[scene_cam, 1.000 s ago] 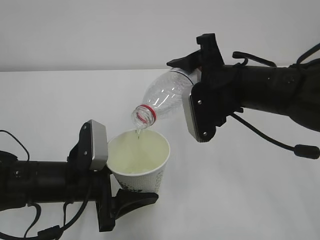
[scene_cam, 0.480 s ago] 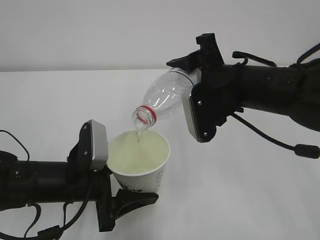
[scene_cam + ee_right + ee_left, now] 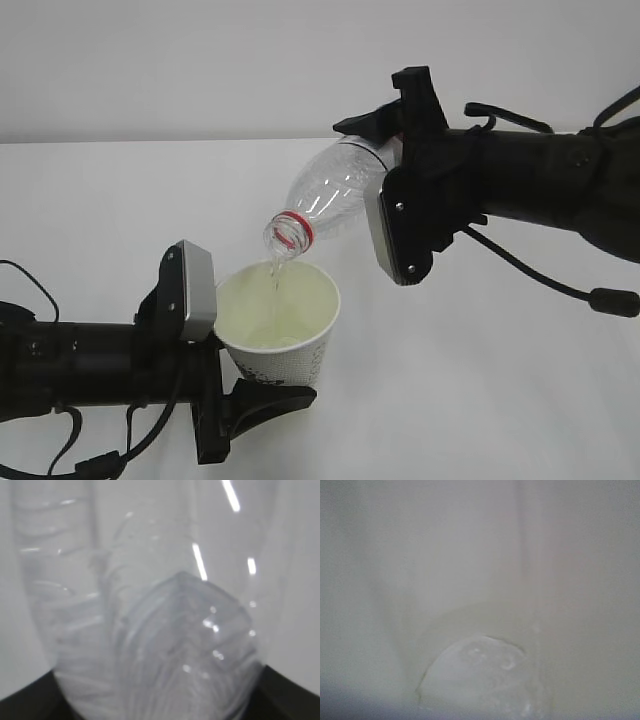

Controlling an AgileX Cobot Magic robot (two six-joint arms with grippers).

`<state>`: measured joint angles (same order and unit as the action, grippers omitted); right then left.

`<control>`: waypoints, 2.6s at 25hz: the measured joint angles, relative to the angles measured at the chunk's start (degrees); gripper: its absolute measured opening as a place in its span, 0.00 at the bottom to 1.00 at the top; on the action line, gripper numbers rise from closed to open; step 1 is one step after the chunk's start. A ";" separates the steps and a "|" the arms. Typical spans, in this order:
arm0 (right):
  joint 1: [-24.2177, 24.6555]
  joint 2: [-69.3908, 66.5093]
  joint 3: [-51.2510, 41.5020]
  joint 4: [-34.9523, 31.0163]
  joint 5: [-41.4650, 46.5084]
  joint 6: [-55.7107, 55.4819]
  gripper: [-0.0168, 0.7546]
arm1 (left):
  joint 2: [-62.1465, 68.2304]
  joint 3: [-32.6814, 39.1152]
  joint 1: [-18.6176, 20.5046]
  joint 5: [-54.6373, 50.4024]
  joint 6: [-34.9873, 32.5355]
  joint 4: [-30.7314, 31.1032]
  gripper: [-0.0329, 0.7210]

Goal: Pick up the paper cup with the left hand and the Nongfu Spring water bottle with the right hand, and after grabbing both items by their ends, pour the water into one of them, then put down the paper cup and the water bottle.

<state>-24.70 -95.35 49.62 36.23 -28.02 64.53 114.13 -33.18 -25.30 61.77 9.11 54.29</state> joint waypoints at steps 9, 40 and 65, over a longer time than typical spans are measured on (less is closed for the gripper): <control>0.00 0.00 0.00 0.00 0.00 0.22 0.68 | 0.00 0.00 0.00 0.00 0.00 0.11 0.72; 0.00 0.00 0.00 0.00 0.00 1.12 0.68 | 0.00 0.00 0.00 1.69 0.00 3.54 0.72; 0.00 0.00 0.00 0.00 -0.04 2.25 0.68 | 0.00 0.00 0.00 0.34 0.00 3.09 0.72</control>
<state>-24.70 -95.35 49.62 36.23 -28.06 66.77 114.13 -33.18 -25.30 62.11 9.11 57.38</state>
